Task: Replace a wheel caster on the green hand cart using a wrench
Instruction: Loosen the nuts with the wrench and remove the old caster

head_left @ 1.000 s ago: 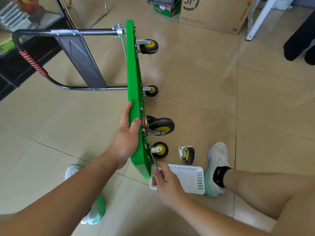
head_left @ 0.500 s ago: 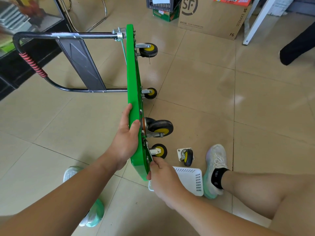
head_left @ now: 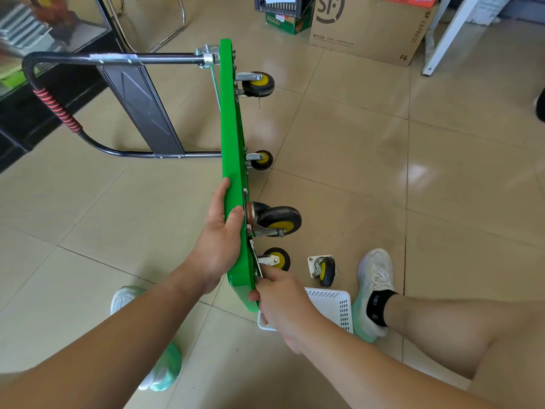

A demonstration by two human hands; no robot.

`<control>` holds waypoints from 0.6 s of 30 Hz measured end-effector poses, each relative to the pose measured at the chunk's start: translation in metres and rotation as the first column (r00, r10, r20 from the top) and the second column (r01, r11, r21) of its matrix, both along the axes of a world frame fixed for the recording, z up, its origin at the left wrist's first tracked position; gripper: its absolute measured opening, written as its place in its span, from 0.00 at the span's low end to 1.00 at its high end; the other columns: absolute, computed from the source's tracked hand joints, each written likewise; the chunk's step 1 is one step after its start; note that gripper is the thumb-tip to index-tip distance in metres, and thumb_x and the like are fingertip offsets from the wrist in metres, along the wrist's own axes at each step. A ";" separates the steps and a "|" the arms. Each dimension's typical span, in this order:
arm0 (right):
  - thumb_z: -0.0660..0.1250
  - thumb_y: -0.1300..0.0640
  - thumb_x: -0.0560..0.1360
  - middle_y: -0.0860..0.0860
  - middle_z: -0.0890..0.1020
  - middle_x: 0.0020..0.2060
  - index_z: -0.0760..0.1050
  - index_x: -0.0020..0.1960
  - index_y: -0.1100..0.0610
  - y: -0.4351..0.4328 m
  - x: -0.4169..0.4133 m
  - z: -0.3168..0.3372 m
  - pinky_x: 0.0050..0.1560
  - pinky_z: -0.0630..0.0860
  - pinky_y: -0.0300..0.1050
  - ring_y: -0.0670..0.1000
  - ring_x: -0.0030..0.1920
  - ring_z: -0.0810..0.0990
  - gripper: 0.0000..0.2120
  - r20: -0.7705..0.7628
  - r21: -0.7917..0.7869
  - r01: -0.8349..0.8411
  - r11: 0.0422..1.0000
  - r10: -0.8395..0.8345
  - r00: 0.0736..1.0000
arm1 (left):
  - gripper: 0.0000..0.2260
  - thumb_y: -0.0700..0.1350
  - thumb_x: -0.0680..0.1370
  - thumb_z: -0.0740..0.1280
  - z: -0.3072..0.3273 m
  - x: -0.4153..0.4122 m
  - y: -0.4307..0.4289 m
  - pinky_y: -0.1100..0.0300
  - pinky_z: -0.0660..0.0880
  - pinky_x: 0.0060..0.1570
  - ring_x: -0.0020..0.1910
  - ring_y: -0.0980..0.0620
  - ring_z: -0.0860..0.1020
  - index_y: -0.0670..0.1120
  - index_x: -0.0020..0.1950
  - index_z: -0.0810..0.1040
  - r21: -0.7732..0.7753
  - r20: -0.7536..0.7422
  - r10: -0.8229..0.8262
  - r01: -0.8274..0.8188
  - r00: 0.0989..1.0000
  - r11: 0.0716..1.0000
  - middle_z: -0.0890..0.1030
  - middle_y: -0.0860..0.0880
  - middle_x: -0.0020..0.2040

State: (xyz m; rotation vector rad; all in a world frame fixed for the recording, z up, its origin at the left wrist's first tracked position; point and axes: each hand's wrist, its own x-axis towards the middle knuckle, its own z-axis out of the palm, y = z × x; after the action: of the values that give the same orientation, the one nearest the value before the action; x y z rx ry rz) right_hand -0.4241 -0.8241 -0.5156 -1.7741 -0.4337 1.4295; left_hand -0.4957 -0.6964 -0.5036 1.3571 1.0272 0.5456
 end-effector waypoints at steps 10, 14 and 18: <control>0.60 0.64 0.82 0.52 0.82 0.43 0.74 0.70 0.45 -0.011 0.018 -0.053 0.34 0.74 0.38 0.50 0.35 0.73 0.21 -0.099 0.030 0.003 1.000 0.000 0.995 | 0.23 0.51 0.87 0.55 -0.001 0.000 0.000 0.39 0.75 0.66 0.66 0.44 0.77 0.75 0.75 0.56 -0.031 0.015 -0.011 0.012 1.000 0.999 0.74 0.53 0.72; 0.61 0.68 0.82 0.54 0.85 0.51 0.76 0.69 0.48 -0.001 0.020 -0.070 0.50 0.81 0.40 0.53 0.47 0.83 0.22 -0.075 0.031 -0.024 0.999 0.026 0.997 | 0.22 0.50 0.87 0.55 -0.002 0.000 0.001 0.39 0.76 0.65 0.66 0.45 0.78 0.75 0.75 0.57 -0.041 0.031 -0.002 0.003 1.000 0.999 0.75 0.54 0.72; 0.61 0.69 0.81 0.53 0.85 0.56 0.78 0.61 0.46 0.005 0.025 -0.074 0.63 0.79 0.49 0.54 0.53 0.82 0.20 -0.012 0.043 -0.111 0.993 0.112 0.994 | 0.22 0.51 0.86 0.55 -0.003 0.000 0.001 0.40 0.76 0.66 0.67 0.46 0.78 0.75 0.74 0.58 -0.043 0.030 0.003 -0.001 1.000 0.999 0.75 0.54 0.72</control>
State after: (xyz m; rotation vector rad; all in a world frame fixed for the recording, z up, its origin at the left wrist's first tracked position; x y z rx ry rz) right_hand -0.3994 -0.8193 -0.5895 -1.7283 -0.5596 1.4981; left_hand -0.4956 -0.6950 -0.5069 1.3065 1.0111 0.5407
